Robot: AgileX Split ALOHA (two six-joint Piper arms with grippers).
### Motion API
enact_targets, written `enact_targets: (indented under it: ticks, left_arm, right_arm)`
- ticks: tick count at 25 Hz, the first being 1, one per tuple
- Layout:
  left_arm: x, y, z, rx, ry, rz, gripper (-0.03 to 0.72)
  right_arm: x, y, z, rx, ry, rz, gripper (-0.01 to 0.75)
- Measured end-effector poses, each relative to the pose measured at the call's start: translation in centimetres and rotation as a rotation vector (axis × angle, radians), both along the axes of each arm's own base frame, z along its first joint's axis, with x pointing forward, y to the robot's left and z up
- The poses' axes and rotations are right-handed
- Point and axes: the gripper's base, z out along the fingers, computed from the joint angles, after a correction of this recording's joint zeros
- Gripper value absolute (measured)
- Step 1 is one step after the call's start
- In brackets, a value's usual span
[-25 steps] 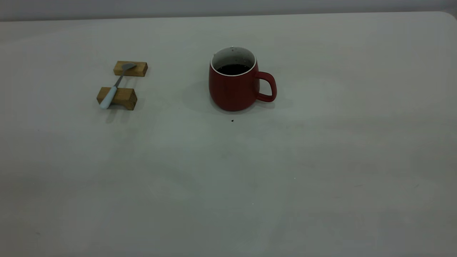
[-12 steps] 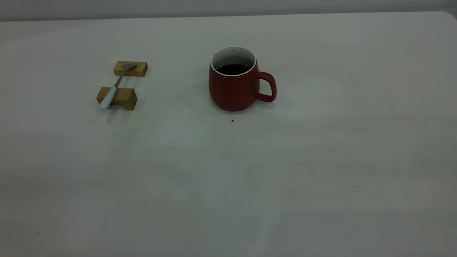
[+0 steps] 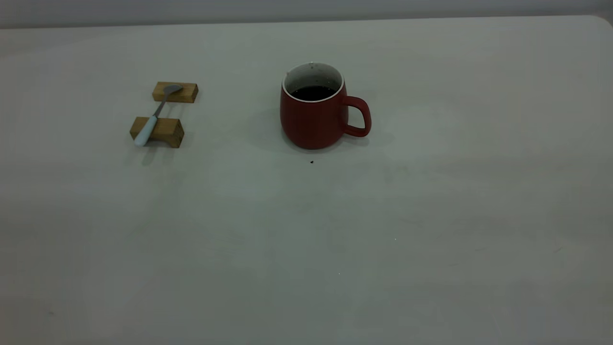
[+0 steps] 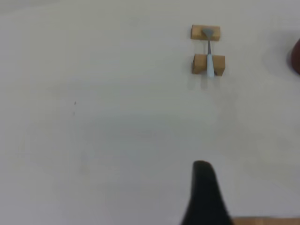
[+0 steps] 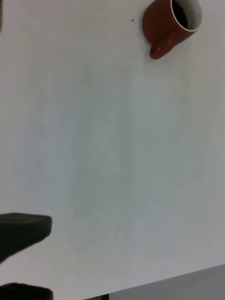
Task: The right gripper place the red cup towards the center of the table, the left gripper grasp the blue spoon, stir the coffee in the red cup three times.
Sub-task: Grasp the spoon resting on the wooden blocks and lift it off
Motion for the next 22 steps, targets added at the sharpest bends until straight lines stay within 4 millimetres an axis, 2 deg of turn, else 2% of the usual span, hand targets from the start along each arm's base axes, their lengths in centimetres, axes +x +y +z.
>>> enact_targets:
  ticks: [4,11,16,19,22]
  left_arm:
    - [5.1,-0.2,0.2,0.007,0.112,-0.006,0.665]
    - [15.9,-0.9,-0.7,-0.017,0.302,-0.016,0.668]
    - [23.7,-2.2,-4.2,-0.038,0.449,-0.050,0.668]
    - [27.1,-3.1,-6.8,-0.030,0.524,-0.078,0.668]
    - [29.7,-3.5,-9.5,-0.040,0.586,-0.073,0.666]
  right_arm:
    - [0.0,0.0,0.0,0.000,0.000,0.000,0.303]
    - [0.0,0.0,0.0,0.000,0.000,0.000,0.302]
    - [0.0,0.0,0.0,0.000,0.000,0.000,0.302]
    - [0.0,0.0,0.0,0.000,0.000,0.000,0.302]
    - [0.0,0.0,0.0,0.000,0.000,0.000,0.302]
